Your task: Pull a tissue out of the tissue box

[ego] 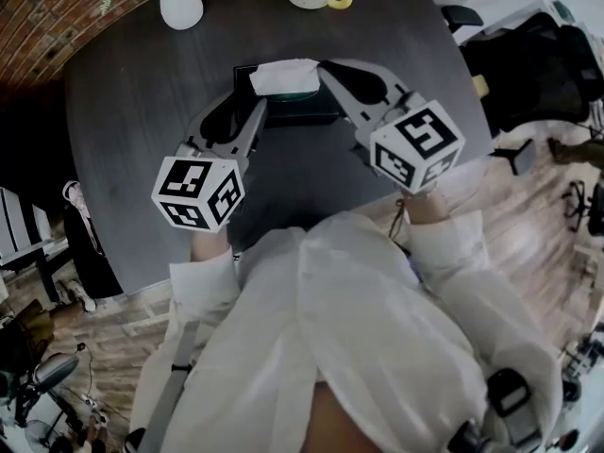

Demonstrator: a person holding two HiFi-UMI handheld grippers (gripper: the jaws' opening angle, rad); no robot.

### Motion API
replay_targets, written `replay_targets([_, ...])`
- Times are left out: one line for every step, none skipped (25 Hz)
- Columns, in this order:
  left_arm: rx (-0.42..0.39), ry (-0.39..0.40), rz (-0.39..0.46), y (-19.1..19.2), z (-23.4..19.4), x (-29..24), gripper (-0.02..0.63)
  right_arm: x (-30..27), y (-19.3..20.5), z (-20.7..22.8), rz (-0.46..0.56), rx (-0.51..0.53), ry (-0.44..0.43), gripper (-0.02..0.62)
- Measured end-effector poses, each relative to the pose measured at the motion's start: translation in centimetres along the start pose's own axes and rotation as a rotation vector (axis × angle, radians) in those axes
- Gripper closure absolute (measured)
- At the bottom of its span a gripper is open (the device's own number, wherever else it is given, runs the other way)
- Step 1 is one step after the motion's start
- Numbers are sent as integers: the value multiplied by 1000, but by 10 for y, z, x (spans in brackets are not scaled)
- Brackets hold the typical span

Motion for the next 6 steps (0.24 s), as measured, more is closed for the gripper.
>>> replay_targets([-3,2,2,0,0,0,453,0,0,0,-5,10,-6,589])
replay_targets([-6,3,2,0,0,0,453,-1,-1,1,-7,19,-10,589])
replay_targets([-9,3,4,-1,0,0,454,-1,-3,2,-8,27,-15,589])
replay_targets([-10,4,6,-1,0,-1,454,-2,-4,3,-10,34,-20,589])
replay_targets([-9,5,9,-2,0,-1,455,-2,-6,4,-12,40,-26,589])
replay_targets([-9,6,12,-3,0,-2,464,-3,-7,4,-16,46,-31,589])
Point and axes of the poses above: the fingertips, and each gripper's own axes: x backward along the fingers, z to its right, y out of its underside, the point moved 3 cm from there along x, backward along the fingers, and after that the axes turned 3 degrees about z, right-handed, at the moved point
